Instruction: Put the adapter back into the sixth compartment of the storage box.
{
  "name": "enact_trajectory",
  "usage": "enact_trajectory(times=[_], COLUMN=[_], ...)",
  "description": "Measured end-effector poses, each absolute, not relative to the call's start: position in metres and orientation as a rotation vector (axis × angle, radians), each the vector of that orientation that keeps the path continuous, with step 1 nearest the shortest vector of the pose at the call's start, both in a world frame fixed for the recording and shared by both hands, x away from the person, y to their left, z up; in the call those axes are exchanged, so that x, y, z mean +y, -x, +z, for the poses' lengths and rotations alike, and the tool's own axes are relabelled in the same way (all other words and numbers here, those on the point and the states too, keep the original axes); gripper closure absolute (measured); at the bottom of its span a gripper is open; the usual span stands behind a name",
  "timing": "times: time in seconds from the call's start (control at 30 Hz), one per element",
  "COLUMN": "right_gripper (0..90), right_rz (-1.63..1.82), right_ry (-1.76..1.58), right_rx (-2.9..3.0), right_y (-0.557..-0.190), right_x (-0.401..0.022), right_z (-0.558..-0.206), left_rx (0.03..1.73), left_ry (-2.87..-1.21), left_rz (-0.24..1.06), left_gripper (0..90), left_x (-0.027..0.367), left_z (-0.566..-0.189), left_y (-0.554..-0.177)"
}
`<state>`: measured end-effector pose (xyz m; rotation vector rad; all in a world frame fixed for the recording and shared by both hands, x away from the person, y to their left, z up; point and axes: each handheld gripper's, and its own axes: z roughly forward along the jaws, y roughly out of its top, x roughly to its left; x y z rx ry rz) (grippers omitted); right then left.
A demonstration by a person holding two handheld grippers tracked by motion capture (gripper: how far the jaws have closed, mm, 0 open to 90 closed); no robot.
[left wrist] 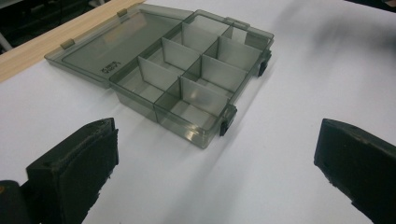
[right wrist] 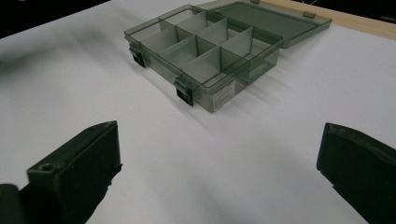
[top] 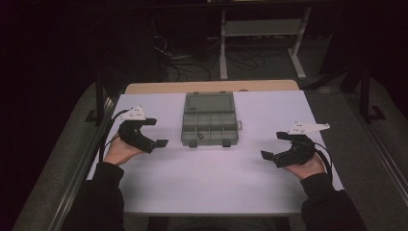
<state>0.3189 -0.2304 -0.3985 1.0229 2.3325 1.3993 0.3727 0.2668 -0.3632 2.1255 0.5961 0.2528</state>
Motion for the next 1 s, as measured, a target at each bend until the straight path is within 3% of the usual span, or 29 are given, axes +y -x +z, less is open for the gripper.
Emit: enact_trajectory(times=[1.0], right_gripper=[0.0], right_rz=[1.392], right_ry=[-1.025], right_rx=[2.333], right_y=[-0.318], right_x=[-0.230], right_z=[-0.399], left_rx=[0.678], left_ry=[-2.047], left_rz=[0.303], left_gripper=[0.0], left_x=[0.315], left_z=[-0.382], left_y=[-0.336])
